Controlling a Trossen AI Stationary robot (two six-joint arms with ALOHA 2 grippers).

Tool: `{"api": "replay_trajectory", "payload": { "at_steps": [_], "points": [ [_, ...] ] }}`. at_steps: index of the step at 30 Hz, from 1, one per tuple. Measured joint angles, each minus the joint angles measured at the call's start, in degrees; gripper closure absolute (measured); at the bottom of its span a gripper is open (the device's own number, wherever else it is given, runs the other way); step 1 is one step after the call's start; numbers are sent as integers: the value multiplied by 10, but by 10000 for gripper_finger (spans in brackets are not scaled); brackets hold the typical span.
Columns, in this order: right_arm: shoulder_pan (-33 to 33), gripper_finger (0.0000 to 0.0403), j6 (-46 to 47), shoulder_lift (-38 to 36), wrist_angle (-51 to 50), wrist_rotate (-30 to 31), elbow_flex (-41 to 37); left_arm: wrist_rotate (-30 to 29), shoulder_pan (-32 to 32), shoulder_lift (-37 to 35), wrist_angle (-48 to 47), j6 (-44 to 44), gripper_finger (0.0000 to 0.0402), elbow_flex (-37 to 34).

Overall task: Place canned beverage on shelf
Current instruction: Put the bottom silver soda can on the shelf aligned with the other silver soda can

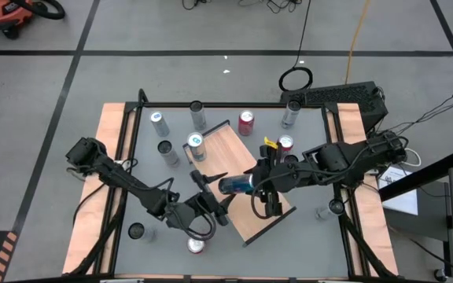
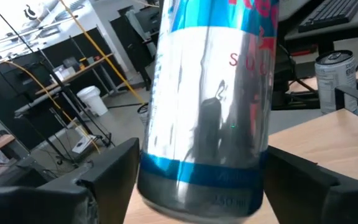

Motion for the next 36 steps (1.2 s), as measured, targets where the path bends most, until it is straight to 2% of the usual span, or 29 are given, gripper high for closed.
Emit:
{"api": "replay_trajectory", "payload": {
  "at_steps": [12, 22, 28, 36],
  "points": [
    [0, 197, 0, 0, 3, 0, 0, 1, 0, 0, 2, 2, 103, 0],
    [0, 197, -1, 0, 3, -2, 0, 0, 0, 0, 0, 4, 168, 0],
    [0, 194, -20, 0, 3, -1, 0, -3, -6, 0, 1, 4, 160, 0],
    [0, 131, -64, -1, -3, -28, 0, 2, -16, 0, 2, -5, 163, 0]
  ]
}}
